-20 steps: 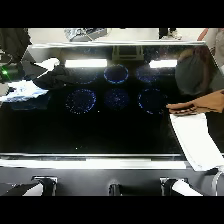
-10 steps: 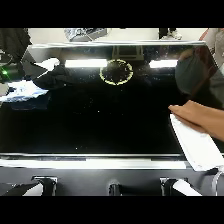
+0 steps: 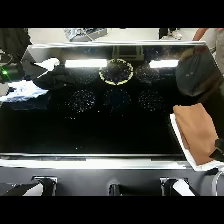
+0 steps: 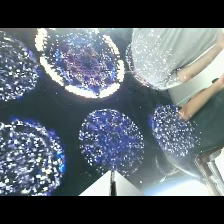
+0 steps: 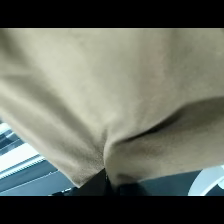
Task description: Fold the shirts.
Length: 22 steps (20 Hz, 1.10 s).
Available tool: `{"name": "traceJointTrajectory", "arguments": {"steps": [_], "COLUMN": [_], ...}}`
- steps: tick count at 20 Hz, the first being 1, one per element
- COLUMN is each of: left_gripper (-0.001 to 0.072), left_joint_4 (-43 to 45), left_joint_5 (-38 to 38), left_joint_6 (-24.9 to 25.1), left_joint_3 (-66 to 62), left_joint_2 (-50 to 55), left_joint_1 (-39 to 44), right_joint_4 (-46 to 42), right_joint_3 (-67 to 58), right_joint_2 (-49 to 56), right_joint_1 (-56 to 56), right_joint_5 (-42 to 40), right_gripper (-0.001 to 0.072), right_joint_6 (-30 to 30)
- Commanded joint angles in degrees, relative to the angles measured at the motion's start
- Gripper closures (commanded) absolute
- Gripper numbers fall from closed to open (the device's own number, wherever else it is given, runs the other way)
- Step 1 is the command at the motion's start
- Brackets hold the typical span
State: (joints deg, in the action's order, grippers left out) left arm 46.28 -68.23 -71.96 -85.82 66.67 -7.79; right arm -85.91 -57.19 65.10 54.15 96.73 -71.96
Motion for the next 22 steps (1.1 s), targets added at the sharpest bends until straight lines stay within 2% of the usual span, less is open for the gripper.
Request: {"name": "traceJointTrajectory", "arguments": {"steps": [1, 2, 3, 4, 5, 6, 9, 11, 12, 13, 15, 16, 17, 18, 19, 20, 21, 22], "left_gripper": [0.0679, 0.0678, 0.0678, 0.0678, 0.0678, 0.0678, 0.0679, 0.068, 0.068, 0.0681, 0.0681, 0.0679, 0.0673, 0.0564, 0.0304, 0.009, 0.0087, 0.0094], "left_joint_4": [-1.27, -1.51, -1.51, -1.51, -1.51, -1.68, -3.8, -2.43, 0.96, 8.85, 33.07, 43.5, 48.81, 49.66, 48.63, 47.52, 46.07, 42.77], "left_joint_5": [0.02, 0.02, 0.02, 0.02, 0.02, -0.02, 0.26, 2.47, 5.01, 8.07, 9.46, 8.52, 6.05, 2.1, -3.3, -9.75, -14.56, -14.56], "left_joint_6": [0.0, -0.02, -0.02, -0.02, -0.02, -0.09, -0.42, -0.39, -0.44, -1.33, -11.96, -16.7, -19.19, -20.26, -21.77, -22.84, -22.38, -22.1], "left_joint_3": [0.02, 0.0, 0.02, 0.0, 0.0, -0.04, -2.12, -5.49, -7.41, -9.57, -12.98, -12.96, -12.63, -11.8, -10.49, -8.26, -3.93, 1.97], "left_joint_2": [0.0, 0.0, 0.0, 0.02, 0.0, -0.02, -0.22, -0.04, 0.04, 0.42, 2.84, 4.31, 5.88, 7.76, 9.42, 10.91, 11.54, 10.43], "left_joint_1": [0.02, 0.02, 0.02, 0.02, 0.02, 0.02, 0.02, 0.02, 0.5, 1.64, 5.88, 8.11, 9.73, 10.64, 11.23, 11.63, 11.93, 11.93], "right_joint_4": [-1.55, -1.55, -1.55, -1.55, -1.55, -1.66, -3.32, -1.33, 0.04, 1.03, 1.86, 1.86, 1.88, 1.9, 1.79, 1.86, 1.86, 2.32], "right_joint_3": [3.96, 4.83, 5.77, 6.03, 5.6, 4.39, -7.58, -20.55, -27.17, -32.35, -38.66, -39.21, -38.97, -38.36, -37.44, -36.13, -34.42, -32.11], "right_joint_2": [-0.35, -0.35, -0.33, -0.33, -0.42, -0.59, -0.68, -0.7, -0.7, -0.7, -0.68, -0.66, -0.24, 0.85, 2.56, 4.74, 7.5, 10.16], "right_joint_1": [-0.02, 0.0, -0.02, -0.02, 0.0, 0.0, -0.02, -1.44, -3.85, -7.3, -17.97, -24.28, -31.21, -37.73, -43.17, -47.76, -51.82, -54.64], "right_joint_5": [-3.15, -3.67, -4.24, -4.92, -5.16, -5.18, -5.62, -12.52, -17.55, -22.77, -30.97, -32.54, -31.87, -29.0, -26.16, -22.47, -17.81, -14.14], "right_gripper": [0.0674, 0.0673, 0.0635, 0.0449, 0.0133, 0.0014, 0.0019, 0.0019, 0.0019, 0.0019, 0.0019, 0.0019, 0.0019, 0.002, 0.002, 0.002, 0.002, 0.0022], "right_joint_6": [-2.75, -3.08, -3.61, -3.78, -3.45, -1.22, 6.99, 10.05, 10.84, 10.95, 9.86, 7.39, 2.6, -1.14, -2.73, -2.71, -2.86, -3.63]}}
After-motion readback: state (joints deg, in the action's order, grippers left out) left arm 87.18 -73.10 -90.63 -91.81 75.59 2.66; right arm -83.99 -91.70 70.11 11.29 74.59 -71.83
